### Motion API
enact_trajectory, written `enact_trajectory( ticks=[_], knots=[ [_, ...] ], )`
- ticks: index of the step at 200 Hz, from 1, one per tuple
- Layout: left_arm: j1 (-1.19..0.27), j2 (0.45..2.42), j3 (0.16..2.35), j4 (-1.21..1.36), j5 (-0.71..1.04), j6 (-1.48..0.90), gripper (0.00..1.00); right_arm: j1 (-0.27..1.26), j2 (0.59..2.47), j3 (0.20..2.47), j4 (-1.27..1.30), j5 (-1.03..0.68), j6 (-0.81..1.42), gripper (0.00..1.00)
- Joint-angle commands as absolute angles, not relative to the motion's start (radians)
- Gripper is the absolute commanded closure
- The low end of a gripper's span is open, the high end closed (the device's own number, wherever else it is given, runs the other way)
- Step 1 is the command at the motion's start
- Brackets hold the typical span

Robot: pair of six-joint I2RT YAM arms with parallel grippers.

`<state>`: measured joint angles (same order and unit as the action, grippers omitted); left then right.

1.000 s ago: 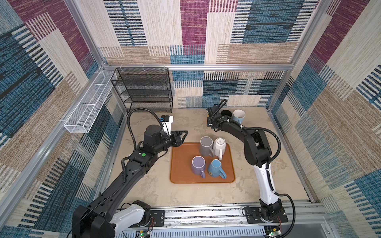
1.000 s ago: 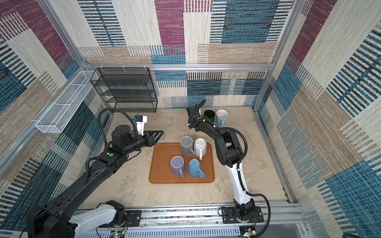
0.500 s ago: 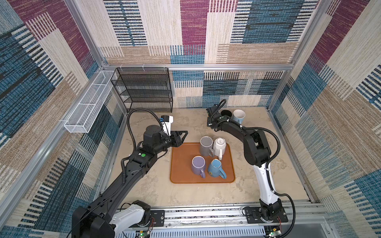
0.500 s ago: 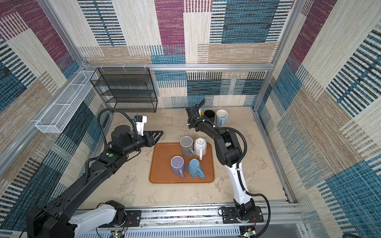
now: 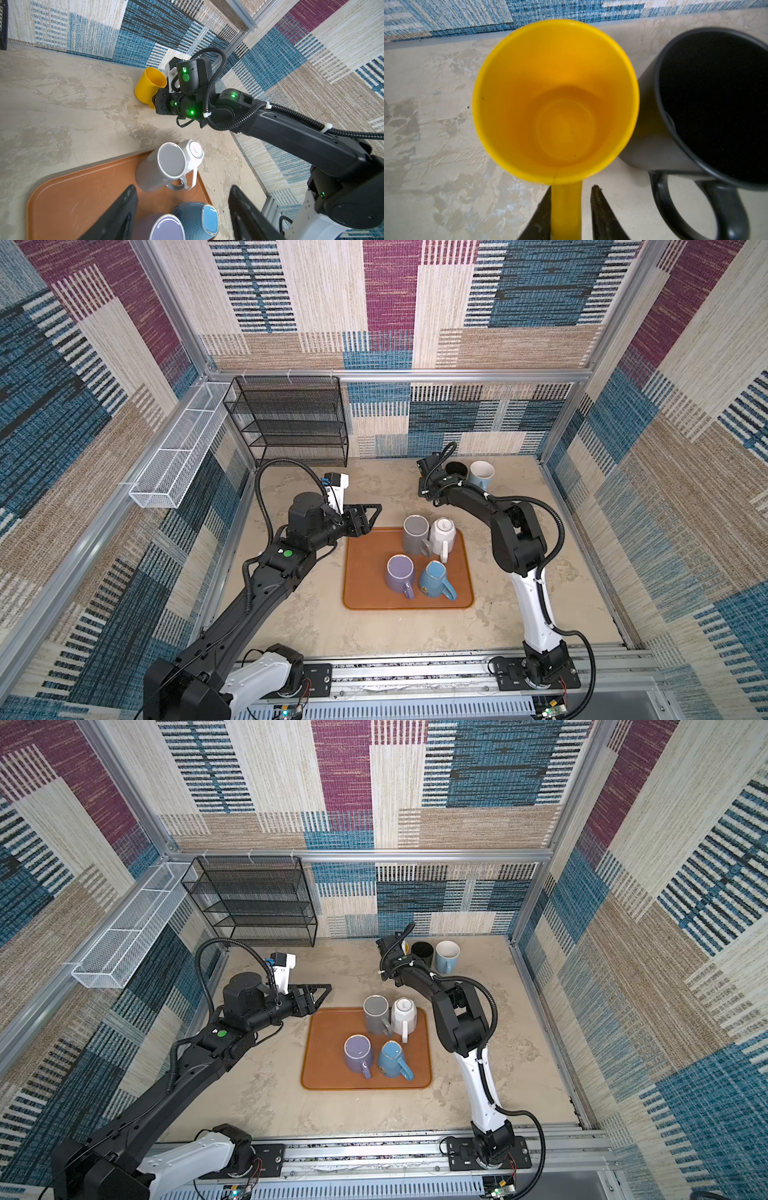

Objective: Turn the mug right side up
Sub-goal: 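Lower the upright yellow mug beside the black mug with the right gripper, then open the right gripper and lift it off the yellow mug's handle, then move the right gripper over the upside-down lavender mug on the tray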

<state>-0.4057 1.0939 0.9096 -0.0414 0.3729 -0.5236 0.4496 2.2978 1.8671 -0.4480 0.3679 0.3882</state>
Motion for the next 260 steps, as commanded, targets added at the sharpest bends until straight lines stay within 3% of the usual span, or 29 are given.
enact_trajectory(
  ticks=[1,61,152,220,260],
  knots=[
    [-0.405,1.087,0.910,-0.046,0.370,-0.479,0.28,0.449,2.278,1.862,-0.431,0.339,0.383,0.61],
    [-0.404,1.080,0.904,-0.051,0.362,-0.477,0.27,0.446,2.209,1.826,-0.411,0.298,0.377,0.50],
    [-0.405,1.071,0.882,-0.092,0.359,-0.457,0.27,0.446,2.026,1.710,-0.396,0.215,0.315,0.54],
    [-0.405,1.050,0.807,-0.147,0.377,-0.466,0.27,0.445,1.769,1.492,-0.352,0.009,0.200,0.55],
    [-0.406,1.015,0.749,-0.182,0.366,-0.488,0.27,0.445,1.611,1.350,-0.336,-0.245,0.145,0.55]
  ],
)
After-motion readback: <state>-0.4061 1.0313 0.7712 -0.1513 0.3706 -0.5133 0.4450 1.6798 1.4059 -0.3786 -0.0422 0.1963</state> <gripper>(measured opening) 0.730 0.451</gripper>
